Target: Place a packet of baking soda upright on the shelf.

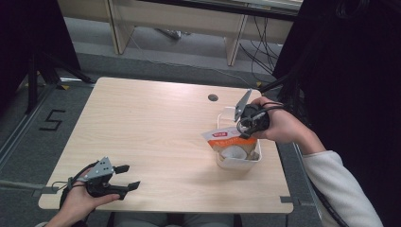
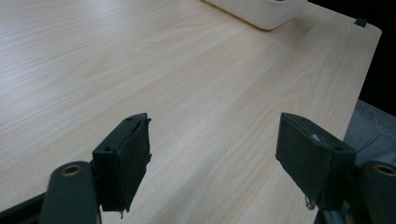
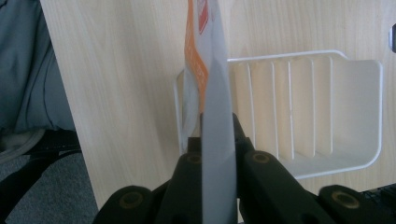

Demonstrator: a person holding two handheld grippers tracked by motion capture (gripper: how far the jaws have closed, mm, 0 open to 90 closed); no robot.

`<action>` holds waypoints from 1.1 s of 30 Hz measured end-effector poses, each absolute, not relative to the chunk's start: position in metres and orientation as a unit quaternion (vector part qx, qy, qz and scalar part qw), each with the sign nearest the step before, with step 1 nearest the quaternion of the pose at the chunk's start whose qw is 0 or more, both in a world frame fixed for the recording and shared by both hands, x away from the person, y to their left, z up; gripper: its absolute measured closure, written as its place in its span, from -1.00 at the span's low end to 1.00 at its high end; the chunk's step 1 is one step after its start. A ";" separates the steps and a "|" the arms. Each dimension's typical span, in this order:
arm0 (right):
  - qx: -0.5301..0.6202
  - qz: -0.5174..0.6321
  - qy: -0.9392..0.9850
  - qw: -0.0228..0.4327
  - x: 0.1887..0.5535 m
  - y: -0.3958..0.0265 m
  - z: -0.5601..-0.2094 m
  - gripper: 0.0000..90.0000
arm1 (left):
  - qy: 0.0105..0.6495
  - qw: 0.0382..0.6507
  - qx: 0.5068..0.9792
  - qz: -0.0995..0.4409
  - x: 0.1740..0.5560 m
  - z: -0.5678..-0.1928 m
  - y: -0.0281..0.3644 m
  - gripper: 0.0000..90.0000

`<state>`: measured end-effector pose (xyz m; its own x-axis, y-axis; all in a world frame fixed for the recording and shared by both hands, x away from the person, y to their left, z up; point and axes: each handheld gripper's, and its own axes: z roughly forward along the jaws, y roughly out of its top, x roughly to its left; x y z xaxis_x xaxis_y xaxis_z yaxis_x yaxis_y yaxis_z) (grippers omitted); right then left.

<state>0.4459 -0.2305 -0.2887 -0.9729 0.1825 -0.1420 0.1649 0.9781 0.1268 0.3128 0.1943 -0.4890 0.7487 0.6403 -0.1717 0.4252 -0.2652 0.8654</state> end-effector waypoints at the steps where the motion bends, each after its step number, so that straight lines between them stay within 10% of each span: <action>1: 0.076 0.059 0.992 0.078 0.447 -0.231 -0.290 1.00 | 0.338 0.503 0.788 0.107 0.313 -0.489 0.194 -0.43; 33: 0.092 0.064 0.991 0.071 0.450 -0.241 -0.308 1.00 | 0.330 0.499 0.793 0.115 0.314 -0.488 0.195 -0.43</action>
<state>0.4505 -0.2407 -0.3080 -0.9731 0.1910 -0.1287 0.1729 0.9750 0.1398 0.3136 0.1951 -0.4884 0.7553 0.6385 -0.1476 0.4094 -0.2839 0.8670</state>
